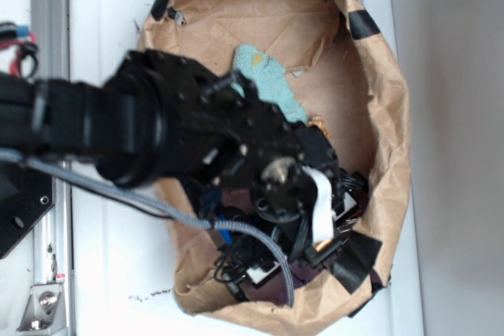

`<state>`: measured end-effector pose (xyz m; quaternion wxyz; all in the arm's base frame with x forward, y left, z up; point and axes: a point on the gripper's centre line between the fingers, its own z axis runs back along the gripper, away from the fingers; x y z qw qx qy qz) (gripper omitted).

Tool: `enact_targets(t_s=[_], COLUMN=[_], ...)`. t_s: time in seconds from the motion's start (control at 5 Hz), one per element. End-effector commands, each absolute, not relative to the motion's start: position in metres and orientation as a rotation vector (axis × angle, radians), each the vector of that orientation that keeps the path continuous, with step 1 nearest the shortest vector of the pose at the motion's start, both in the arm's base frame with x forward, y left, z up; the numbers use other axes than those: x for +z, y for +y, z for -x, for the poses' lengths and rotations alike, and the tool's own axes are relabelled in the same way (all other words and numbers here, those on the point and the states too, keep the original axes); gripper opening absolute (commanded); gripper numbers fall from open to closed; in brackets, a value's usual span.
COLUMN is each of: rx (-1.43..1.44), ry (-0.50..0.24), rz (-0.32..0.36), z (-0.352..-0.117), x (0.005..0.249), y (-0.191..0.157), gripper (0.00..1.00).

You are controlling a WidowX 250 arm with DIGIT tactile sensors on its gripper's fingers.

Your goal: Grab the silver keys.

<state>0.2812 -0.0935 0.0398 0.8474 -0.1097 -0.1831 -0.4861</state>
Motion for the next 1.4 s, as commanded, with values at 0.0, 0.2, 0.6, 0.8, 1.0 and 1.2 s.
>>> enact_targets(t_s=[0.0,0.2,0.6,0.8,1.0,1.2], rx=[-1.072,-1.015,-0.992,-0.971,-0.955,-0.932], ry=[-0.406,-0.421,-0.41,-0.416,-0.422,-0.43], rz=[0.179,0.192,0.204,0.214,0.223,0.24], z=[-0.273,-0.274,-0.273,-0.274,-0.275,-0.276], x=[0.04,0.041,0.042,0.045,0.048,0.055], y=[-0.111,-0.108,-0.107,-0.104,-0.103,-0.1], gripper=[1.0,0.0,0.0,0.0,0.0,0.0])
